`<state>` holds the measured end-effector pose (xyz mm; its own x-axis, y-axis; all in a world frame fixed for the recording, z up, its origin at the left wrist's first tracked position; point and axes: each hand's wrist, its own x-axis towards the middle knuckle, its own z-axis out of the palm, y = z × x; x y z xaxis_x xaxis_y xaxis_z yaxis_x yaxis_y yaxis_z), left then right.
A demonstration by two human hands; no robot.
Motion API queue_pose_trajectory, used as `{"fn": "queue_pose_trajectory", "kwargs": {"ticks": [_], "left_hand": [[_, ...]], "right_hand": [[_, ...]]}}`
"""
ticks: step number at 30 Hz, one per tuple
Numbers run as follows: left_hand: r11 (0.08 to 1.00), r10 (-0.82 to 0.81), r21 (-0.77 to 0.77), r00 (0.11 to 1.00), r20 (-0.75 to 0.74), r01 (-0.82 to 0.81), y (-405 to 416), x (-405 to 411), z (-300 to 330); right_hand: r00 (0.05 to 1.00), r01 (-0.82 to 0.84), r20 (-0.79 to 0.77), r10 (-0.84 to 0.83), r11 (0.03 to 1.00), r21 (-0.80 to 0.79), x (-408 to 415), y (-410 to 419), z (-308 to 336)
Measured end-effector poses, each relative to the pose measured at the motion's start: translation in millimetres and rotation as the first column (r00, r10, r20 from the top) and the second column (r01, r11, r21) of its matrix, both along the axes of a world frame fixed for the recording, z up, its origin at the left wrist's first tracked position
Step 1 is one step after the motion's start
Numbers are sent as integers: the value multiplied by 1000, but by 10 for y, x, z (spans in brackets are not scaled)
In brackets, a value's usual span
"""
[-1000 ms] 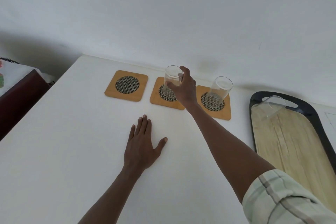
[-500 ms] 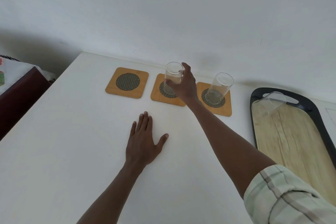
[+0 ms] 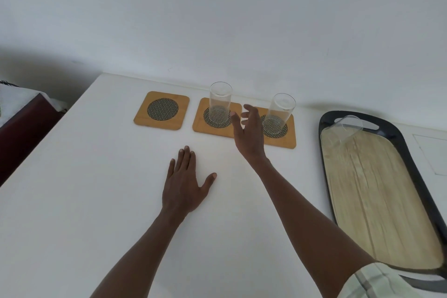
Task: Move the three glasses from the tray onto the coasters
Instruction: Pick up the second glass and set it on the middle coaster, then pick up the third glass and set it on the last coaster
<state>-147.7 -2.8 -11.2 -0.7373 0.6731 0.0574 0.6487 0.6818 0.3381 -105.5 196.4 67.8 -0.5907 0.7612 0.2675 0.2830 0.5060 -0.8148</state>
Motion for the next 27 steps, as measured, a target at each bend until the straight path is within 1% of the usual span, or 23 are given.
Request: {"fn": "queue_pose_trajectory", "kwargs": {"ticks": [6, 11, 14, 19, 27], "left_hand": [[997, -22, -73, 1000, 5, 23, -11, 19, 33], [993, -46, -104, 995, 89, 56, -6, 2, 108], [994, -49, -86, 986, 157, 63, 38, 40, 200], [986, -153, -45, 982, 113, 159, 210, 327, 321], [958, -287, 11, 951, 114, 288, 638, 917, 379]], "right_hand": [[1000, 30, -7, -30, 1000, 5, 468, -78, 11], [996, 85, 11, -85, 996, 18, 850, 5, 39], [990, 139, 27, -139, 990, 31, 1069, 99, 61], [972, 234, 16, -235, 970, 63, 1431, 234, 100], [928, 372, -7, -372, 926, 68, 1971, 491, 198]]}}
